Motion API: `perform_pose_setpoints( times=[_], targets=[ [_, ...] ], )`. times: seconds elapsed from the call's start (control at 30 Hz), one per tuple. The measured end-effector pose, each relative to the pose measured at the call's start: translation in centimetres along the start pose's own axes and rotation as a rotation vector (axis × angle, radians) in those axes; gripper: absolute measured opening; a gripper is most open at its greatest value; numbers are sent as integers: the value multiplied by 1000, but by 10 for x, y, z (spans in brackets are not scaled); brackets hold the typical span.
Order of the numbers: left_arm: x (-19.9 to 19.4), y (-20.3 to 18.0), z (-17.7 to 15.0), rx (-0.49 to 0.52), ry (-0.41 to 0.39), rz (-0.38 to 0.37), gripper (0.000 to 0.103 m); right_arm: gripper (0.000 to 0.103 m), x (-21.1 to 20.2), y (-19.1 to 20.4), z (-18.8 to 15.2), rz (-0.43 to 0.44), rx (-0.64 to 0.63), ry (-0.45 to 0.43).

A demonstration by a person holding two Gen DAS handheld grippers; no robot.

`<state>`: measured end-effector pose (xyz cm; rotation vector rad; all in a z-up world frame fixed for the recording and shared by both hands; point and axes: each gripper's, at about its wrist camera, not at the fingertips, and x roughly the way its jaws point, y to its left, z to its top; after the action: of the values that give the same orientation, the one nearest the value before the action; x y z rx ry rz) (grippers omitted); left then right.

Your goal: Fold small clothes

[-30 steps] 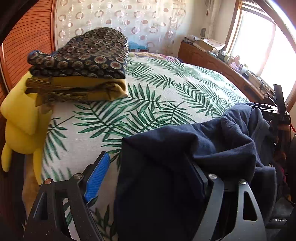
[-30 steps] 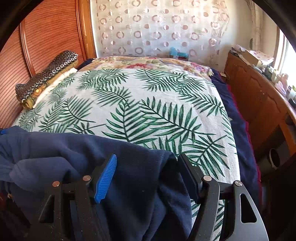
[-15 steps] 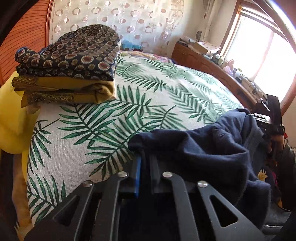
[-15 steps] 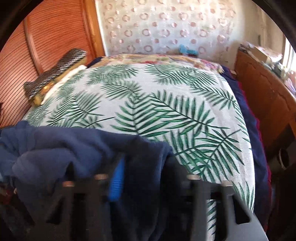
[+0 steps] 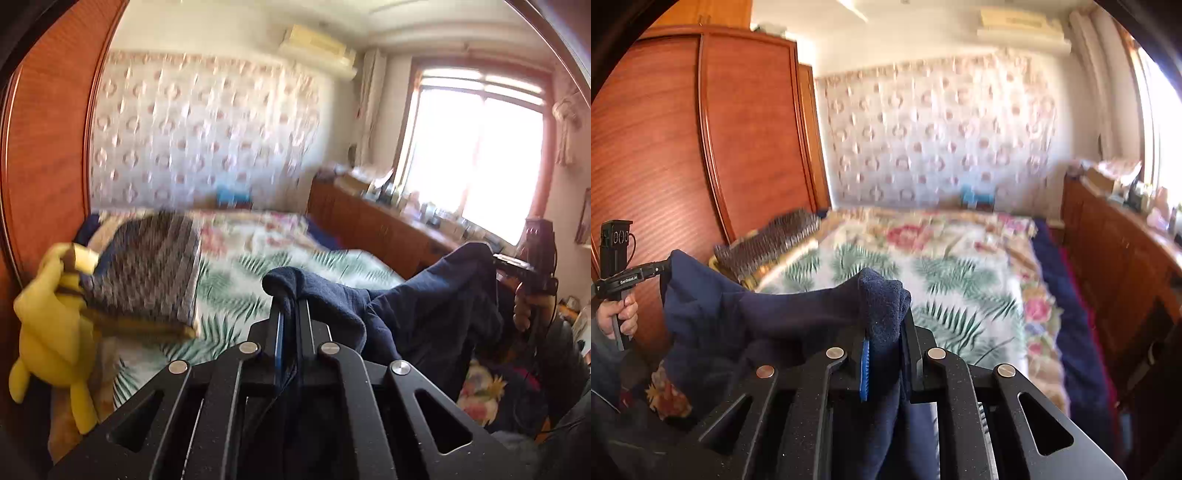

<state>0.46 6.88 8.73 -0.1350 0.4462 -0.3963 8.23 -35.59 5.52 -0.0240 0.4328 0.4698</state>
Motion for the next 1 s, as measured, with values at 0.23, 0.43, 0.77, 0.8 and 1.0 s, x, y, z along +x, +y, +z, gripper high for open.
perform_pose_setpoints(
  times=[0.23, 0.43, 0.77, 0.8, 1.0],
  targets=[
    [-48, -4, 43, -4, -166, 0, 6, 12, -86, -1, 38, -3, -22, -145],
    [-50, 2, 83, 9, -252, 19, 6, 12, -126, 4, 72, -40, -81, -255],
    [108, 63, 96, 34, -49, 132, 11, 13, -22, -13, 107, -150, -61, -144],
    [139, 74, 90, 38, -12, 147, 15, 16, 2, -17, 107, -180, -63, -113],
    [202, 95, 45, 36, 162, 169, 46, 50, 140, -61, 76, -385, 19, 156]
  ],
)
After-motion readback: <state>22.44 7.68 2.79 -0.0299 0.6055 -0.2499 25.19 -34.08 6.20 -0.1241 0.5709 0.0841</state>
